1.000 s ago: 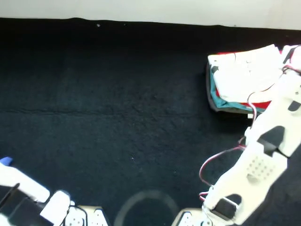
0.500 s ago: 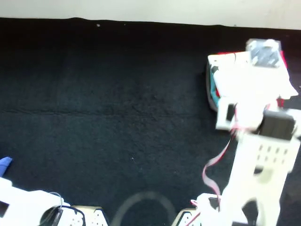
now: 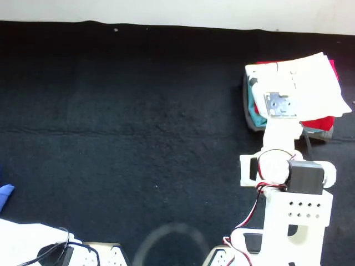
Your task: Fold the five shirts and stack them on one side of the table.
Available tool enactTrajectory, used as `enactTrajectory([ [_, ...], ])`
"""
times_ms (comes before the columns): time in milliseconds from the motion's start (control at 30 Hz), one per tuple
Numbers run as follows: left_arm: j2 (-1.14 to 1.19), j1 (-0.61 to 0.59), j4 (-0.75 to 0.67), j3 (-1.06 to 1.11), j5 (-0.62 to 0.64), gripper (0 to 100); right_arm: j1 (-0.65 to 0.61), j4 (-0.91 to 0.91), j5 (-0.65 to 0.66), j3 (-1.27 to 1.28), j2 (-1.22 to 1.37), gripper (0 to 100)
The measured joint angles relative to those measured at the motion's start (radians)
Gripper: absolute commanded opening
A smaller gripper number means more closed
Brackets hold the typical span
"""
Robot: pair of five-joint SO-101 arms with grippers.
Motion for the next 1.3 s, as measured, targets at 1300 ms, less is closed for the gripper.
enactTrajectory([
  [1300, -0.870, 1.565, 0.698, 0.181, 0.367, 19, 0.000, -1.134, -0.002, 1.094, -0.012, 19.9],
])
